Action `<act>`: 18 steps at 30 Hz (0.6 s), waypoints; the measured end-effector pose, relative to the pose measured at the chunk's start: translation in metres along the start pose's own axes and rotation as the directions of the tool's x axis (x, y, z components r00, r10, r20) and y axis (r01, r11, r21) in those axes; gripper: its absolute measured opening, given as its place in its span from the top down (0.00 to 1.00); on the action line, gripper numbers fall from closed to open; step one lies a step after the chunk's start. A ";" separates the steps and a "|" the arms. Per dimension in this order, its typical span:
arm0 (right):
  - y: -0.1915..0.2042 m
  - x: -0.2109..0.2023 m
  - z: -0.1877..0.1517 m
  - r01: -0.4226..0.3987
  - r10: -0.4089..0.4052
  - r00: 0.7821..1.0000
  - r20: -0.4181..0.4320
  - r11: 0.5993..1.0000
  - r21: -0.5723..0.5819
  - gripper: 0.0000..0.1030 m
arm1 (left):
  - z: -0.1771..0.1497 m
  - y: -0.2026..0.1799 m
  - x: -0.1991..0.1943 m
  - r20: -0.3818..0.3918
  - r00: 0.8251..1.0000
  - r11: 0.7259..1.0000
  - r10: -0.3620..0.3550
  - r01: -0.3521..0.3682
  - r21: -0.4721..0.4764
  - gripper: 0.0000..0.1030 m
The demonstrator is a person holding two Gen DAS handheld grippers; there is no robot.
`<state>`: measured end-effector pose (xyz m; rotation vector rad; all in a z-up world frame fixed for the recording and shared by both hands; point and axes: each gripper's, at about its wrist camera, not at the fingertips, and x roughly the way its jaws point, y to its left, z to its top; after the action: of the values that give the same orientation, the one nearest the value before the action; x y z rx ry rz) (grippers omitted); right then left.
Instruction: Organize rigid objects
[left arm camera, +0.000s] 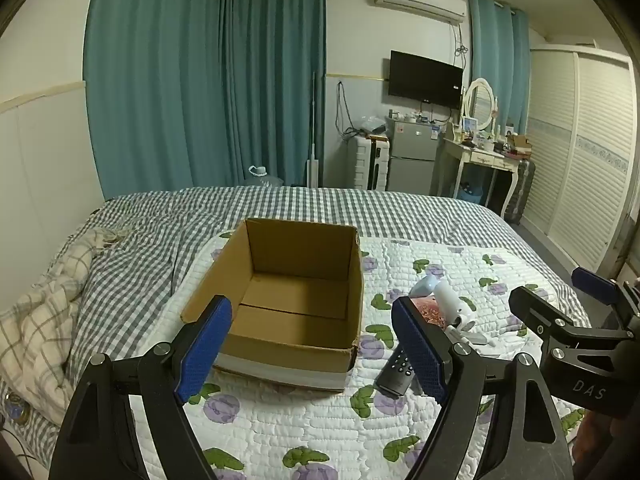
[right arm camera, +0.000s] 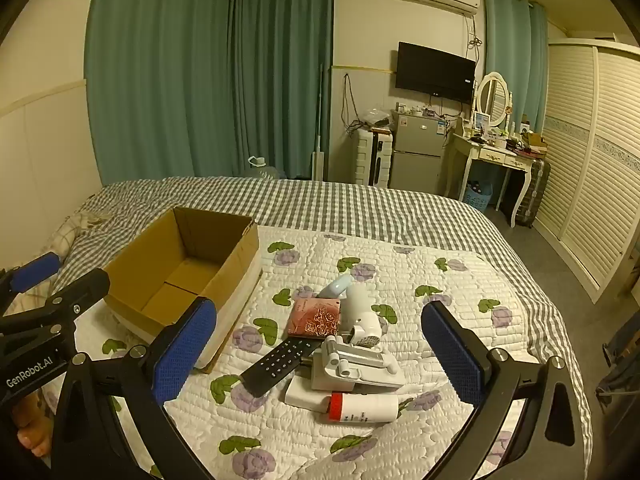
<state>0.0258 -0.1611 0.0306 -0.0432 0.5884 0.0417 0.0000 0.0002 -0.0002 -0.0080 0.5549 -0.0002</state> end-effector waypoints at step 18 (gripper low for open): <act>0.001 0.000 0.000 0.003 -0.003 1.000 0.001 1.000 -0.003 0.00 | -0.004 -0.001 0.001 -0.004 1.000 1.000 0.001 -0.001 -0.003 0.17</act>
<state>0.0258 -0.1599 0.0299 -0.0470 0.5876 0.0401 -0.0011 -0.0012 -0.0041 -0.0105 0.5584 0.0011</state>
